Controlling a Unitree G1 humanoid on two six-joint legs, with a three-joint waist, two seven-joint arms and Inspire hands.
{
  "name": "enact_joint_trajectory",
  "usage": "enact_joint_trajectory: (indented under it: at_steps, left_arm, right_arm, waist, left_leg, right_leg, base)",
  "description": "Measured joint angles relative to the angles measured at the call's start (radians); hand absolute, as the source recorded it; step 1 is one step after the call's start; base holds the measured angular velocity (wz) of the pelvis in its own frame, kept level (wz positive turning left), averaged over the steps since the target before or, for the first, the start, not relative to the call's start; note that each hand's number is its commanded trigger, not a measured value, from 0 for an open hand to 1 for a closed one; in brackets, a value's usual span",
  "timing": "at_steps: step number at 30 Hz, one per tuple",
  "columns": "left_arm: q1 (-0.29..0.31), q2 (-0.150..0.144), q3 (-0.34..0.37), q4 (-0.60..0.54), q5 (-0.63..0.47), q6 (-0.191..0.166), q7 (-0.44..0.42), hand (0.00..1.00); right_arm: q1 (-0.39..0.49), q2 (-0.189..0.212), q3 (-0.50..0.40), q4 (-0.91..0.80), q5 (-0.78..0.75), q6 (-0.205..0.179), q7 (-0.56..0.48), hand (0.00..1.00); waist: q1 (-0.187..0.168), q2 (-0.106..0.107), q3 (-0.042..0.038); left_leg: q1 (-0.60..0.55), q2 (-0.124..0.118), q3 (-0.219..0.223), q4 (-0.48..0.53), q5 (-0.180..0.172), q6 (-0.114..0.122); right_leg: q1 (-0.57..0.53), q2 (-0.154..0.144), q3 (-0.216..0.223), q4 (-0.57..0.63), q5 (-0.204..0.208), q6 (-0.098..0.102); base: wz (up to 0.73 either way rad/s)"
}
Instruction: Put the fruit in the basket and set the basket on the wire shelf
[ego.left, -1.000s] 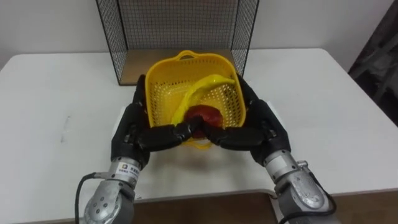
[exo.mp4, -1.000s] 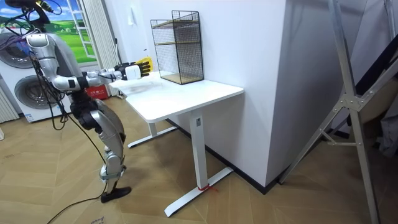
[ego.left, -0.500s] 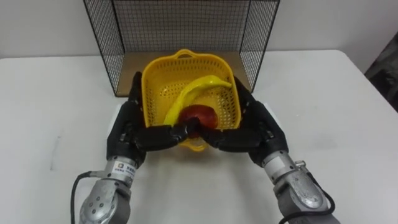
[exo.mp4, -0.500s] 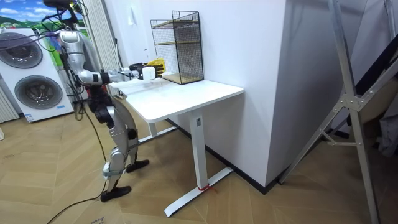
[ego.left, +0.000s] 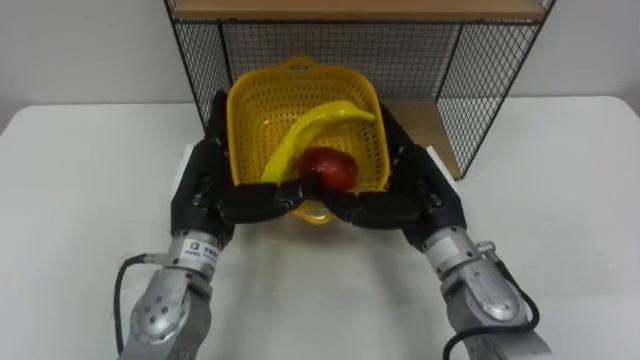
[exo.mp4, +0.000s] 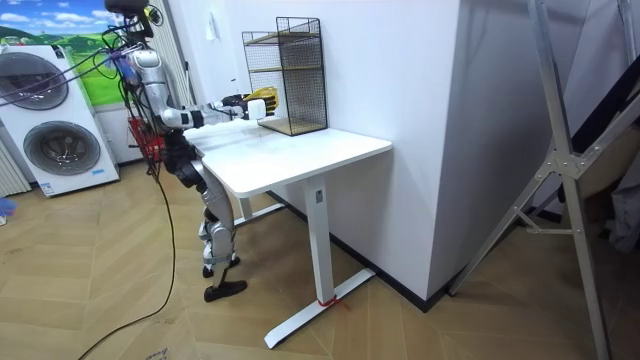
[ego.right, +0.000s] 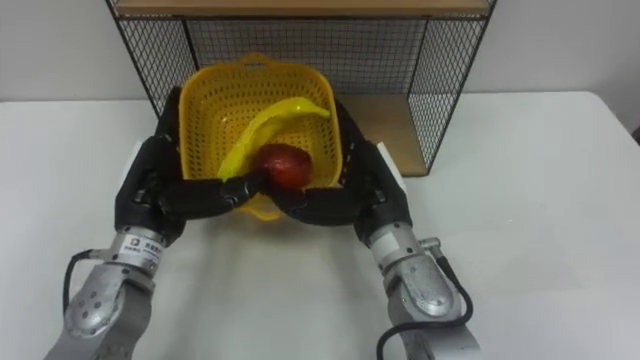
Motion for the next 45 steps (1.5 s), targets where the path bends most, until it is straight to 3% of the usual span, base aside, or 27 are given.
enact_joint_trajectory:
  at_steps: [2,7,13,21,25,29,34,38,45]
  left_arm:
    - [0.000,0.005,-0.001,0.000,0.038,0.000,0.001,0.00]
    - [-0.008,-0.002,0.007,-0.002,0.052,0.000,0.002,0.00]
    - [-0.015,-0.008,0.010,-0.002,0.113,0.001,0.002,0.00]
    - [-0.032,-0.018,0.016,0.008,0.113,0.006,0.000,0.00]
    - [-0.063,-0.014,0.016,0.051,0.092,0.047,-0.002,0.00]
    - [-0.147,-0.021,0.015,0.154,-0.002,0.106,0.017,0.00]
    - [-0.199,-0.033,0.029,0.205,-0.039,0.149,0.040,0.00]
    - [-0.281,-0.050,0.058,0.280,-0.099,0.224,0.059,0.00]
    - [-0.434,-0.067,0.113,0.416,-0.178,0.312,0.088,0.00]
  right_arm:
    - [0.000,0.003,0.000,0.005,0.010,0.000,0.001,0.00]
    - [0.000,0.018,-0.009,0.000,0.010,0.000,0.003,0.00]
    - [0.000,0.023,-0.021,-0.001,0.009,0.000,0.002,0.00]
    - [-0.003,0.022,-0.030,0.036,0.090,0.000,0.006,0.00]
    - [-0.016,0.021,-0.029,0.075,0.116,0.005,-0.016,0.00]
    - [-0.117,0.021,-0.030,0.157,0.184,0.043,-0.067,0.00]
    - [-0.192,0.023,-0.036,0.190,0.206,0.050,-0.110,0.00]
    - [-0.274,0.030,-0.053,0.236,0.203,0.115,-0.149,0.00]
    - [-0.392,0.037,-0.075,0.313,0.237,0.180,-0.195,0.00]
  waist:
    - [-0.004,-0.007,-0.0077]
    - [-0.011,-0.010,-0.0127]
    - [-0.009,-0.002,-0.0138]
    - [-0.011,0.007,-0.0076]
    - [-0.009,0.008,-0.0045]
    - [-0.013,0.008,-0.0033]
    - [-0.014,0.011,-0.0016]
    - [-0.012,0.012,-0.0025]
    - [-0.009,0.016,-0.0052]
  left_leg:
    - [0.023,0.017,-0.008,-0.034,0.014,-0.012]
    - [0.031,0.046,-0.011,-0.056,0.026,-0.024]
    - [0.057,0.048,-0.009,-0.092,0.041,-0.025]
    - [0.110,0.045,-0.005,-0.149,0.069,-0.031]
    - [0.114,0.045,-0.005,-0.171,0.082,-0.034]
    - [0.118,0.045,-0.005,-0.173,0.086,-0.035]
    - [0.120,0.048,-0.010,-0.173,0.087,-0.035]
    - [0.123,0.047,-0.012,-0.174,0.087,-0.035]
    - [0.124,0.047,-0.010,-0.180,0.093,-0.034]
  right_leg:
    - [0.038,0.032,0.004,-0.074,0.032,-0.004]
    - [0.081,0.071,0.003,-0.179,0.090,-0.018]
    - [0.108,0.076,0.005,-0.220,0.115,-0.020]
    - [0.154,0.077,0.002,-0.268,0.135,-0.022]
    - [0.156,0.079,0.003,-0.283,0.145,-0.027]
    - [0.169,0.081,0.001,-0.290,0.148,-0.028]
    - [0.182,0.087,-0.003,-0.319,0.162,-0.027]
    - [0.183,0.087,0.001,-0.317,0.162,-0.028]
    - [0.188,0.087,0.001,-0.317,0.170,-0.029]
  base:
    - [-0.08]
    - [-0.06]
    - [-0.01]
    - [-0.02]
    - [0.00]
    - [0.01]
    - [0.02]
    - [0.00]
    - [0.00]
